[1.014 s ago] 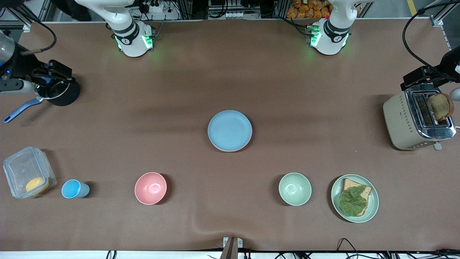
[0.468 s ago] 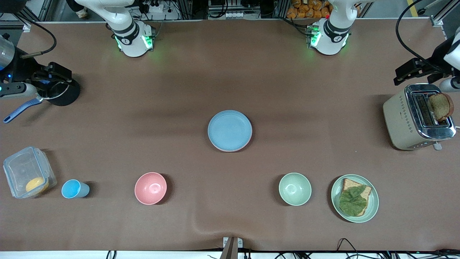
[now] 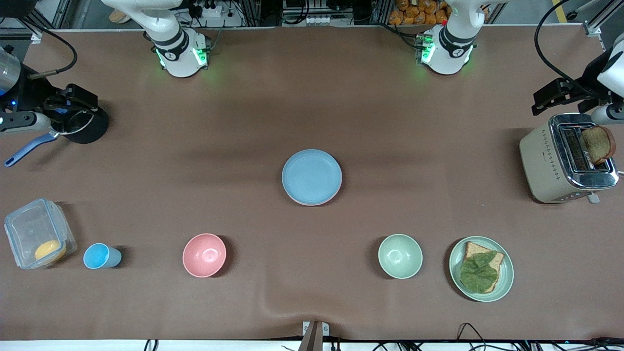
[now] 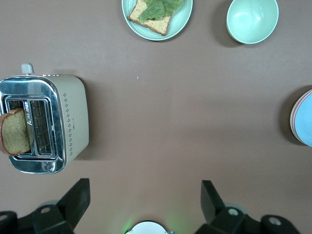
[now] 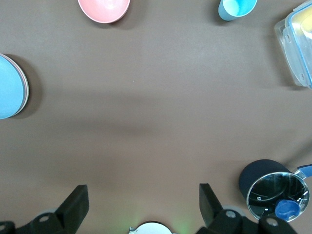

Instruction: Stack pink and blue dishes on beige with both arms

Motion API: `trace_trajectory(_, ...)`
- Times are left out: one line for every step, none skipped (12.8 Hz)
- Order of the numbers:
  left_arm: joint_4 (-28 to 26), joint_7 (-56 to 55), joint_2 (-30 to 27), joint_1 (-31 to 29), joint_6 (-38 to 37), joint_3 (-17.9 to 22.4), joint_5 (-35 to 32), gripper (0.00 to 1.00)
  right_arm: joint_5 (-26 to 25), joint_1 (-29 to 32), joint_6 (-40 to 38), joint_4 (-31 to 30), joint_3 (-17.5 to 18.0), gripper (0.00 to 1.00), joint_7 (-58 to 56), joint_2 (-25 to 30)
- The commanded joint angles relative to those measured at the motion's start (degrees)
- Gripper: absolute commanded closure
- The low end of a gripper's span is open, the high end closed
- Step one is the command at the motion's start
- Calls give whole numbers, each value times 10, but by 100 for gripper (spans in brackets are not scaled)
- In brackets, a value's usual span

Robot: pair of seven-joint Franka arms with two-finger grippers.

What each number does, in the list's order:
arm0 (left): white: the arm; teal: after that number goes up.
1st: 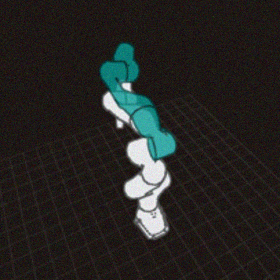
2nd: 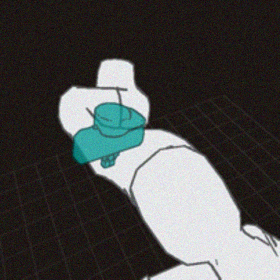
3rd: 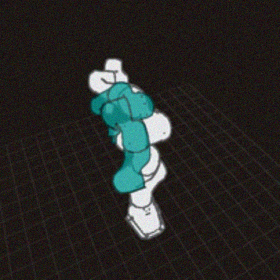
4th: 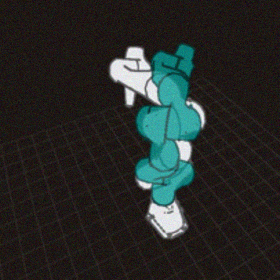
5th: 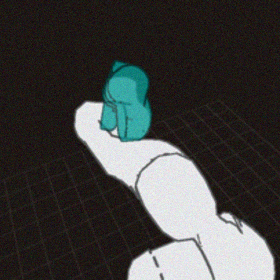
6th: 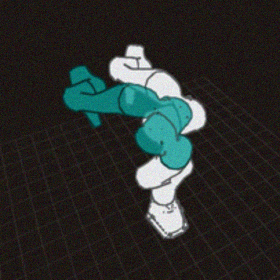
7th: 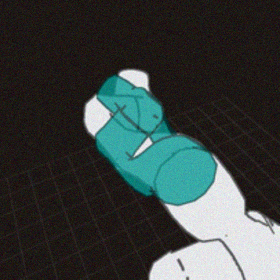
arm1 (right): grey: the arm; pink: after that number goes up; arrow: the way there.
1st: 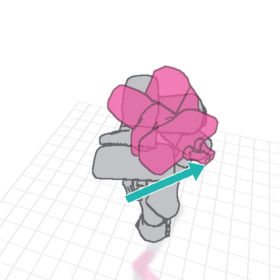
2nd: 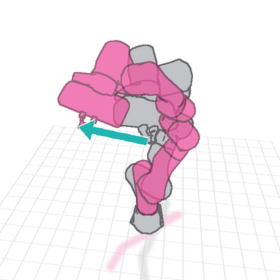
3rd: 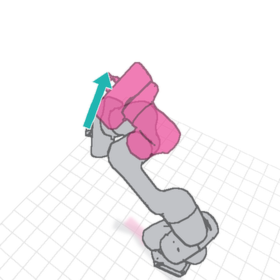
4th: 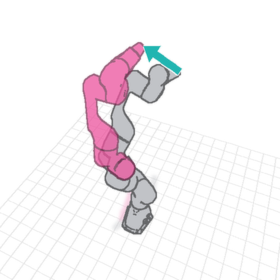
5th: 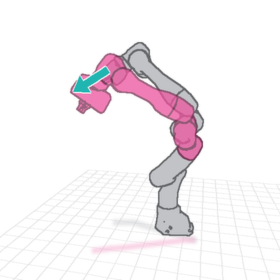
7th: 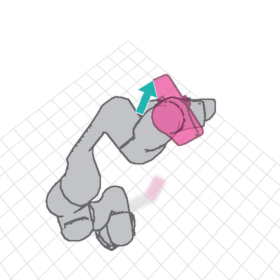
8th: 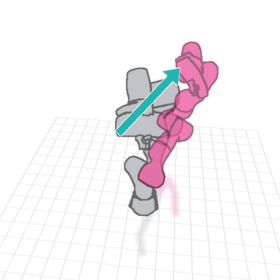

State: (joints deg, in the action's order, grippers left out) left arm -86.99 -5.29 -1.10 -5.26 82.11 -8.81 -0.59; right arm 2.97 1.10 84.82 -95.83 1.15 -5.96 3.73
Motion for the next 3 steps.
trace_trajectory(9,15,1,-2,-8,2,-10,0,-11,-5,-10,11,3,0,0,-5)
trace_trajectory(9,17,1,-2,-8,3,-9,0,-11,-4,-11,10,2,0,1,-5)
trace_trajectory(9,17,1,-3,-8,3,-8,0,-11,-2,-11,10,2,0,1,-5)
